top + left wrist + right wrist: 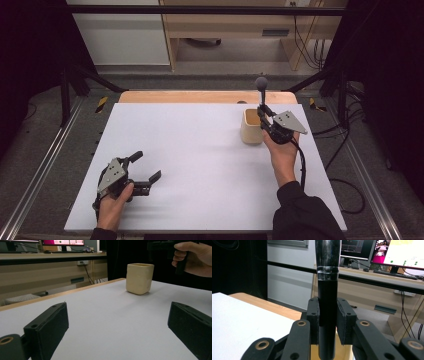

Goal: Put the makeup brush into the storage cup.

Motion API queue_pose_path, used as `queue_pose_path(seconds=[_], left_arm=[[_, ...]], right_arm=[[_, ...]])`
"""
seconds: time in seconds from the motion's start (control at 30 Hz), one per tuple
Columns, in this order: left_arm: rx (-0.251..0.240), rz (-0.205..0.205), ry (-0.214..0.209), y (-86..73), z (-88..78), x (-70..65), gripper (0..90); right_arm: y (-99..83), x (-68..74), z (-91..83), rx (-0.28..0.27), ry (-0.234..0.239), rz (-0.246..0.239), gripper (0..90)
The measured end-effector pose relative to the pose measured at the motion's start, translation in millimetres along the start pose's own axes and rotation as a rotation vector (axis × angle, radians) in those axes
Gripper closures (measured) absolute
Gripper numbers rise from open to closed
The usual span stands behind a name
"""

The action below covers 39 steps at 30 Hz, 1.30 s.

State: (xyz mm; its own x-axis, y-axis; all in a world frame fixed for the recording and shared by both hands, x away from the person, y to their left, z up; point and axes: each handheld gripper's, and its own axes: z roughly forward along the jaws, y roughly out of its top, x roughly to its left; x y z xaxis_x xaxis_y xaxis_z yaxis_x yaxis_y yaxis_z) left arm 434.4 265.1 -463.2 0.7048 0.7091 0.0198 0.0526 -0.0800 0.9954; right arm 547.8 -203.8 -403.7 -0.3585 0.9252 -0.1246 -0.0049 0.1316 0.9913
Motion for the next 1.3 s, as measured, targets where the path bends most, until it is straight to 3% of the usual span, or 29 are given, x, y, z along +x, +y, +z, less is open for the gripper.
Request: queue_pose_path(seconds=[1.3], left_arm=[[-0.012,-0.004,-0.005,3.8,-1.9,-2.2,3.1]], right_arm=[[-13.2,-1.9,9.3,0.028,0.001,0.044,74.7]])
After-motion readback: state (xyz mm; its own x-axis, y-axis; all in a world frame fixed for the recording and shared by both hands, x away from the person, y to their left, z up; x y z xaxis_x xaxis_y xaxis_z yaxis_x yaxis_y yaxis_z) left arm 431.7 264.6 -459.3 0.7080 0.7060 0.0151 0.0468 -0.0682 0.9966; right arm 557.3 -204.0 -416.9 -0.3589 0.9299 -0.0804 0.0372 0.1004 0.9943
